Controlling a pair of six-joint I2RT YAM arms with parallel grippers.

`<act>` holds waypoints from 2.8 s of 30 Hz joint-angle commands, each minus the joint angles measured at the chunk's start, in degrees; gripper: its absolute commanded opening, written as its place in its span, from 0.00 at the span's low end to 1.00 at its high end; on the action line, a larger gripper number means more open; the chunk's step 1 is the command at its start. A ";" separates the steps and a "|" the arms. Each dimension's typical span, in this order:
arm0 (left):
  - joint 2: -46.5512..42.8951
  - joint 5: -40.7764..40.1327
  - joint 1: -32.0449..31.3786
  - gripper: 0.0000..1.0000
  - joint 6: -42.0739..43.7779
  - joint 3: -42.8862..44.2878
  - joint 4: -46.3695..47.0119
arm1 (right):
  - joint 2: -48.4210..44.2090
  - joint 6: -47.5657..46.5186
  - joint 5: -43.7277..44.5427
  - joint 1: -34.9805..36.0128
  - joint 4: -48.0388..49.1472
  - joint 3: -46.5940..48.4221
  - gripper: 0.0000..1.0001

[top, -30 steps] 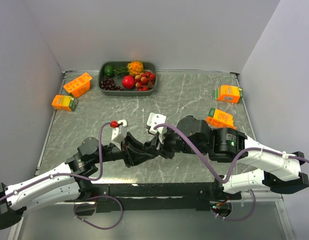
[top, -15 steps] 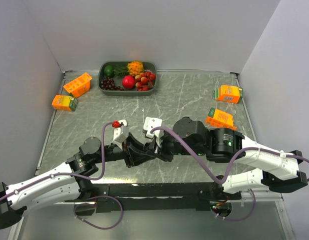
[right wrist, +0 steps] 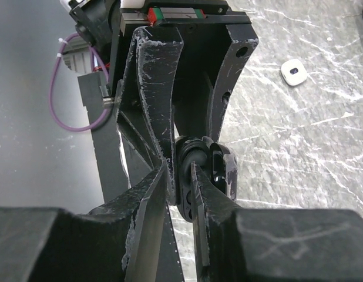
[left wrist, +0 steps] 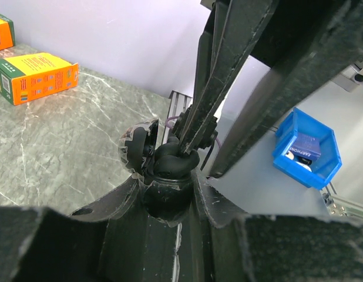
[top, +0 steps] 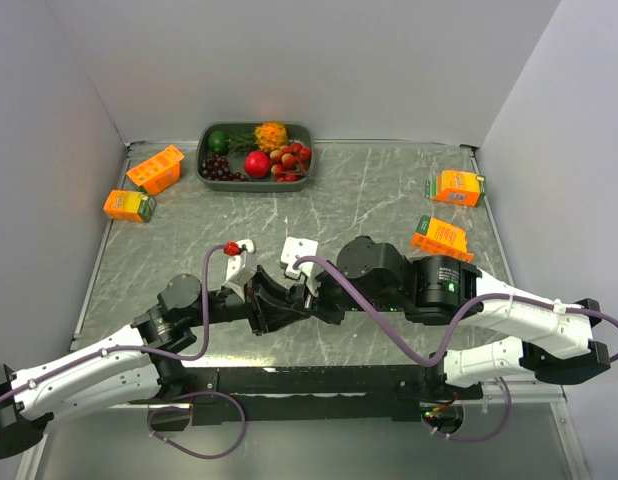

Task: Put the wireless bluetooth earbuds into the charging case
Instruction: Place the earbud in the charging case.

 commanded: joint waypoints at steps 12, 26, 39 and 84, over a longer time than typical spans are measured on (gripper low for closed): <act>-1.82 0.80 -0.19 0.01 -0.55 0.28 4.17 | 0.26 0.01 2.32 0.22 -1.25 2.25 0.10; -2.35 0.53 -0.19 0.01 -0.63 -1.92 6.37 | -3.60 3.52 -6.28 -4.08 2.96 0.49 0.00; -2.26 0.89 -0.10 0.01 0.51 -2.62 8.04 | -8.88 14.42 -35.01 -18.84 14.12 -6.27 0.00; -4.02 5.37 -2.12 0.01 5.78 -3.06 10.77 | 0.00 15.92 -48.92 -22.45 12.55 -6.02 0.00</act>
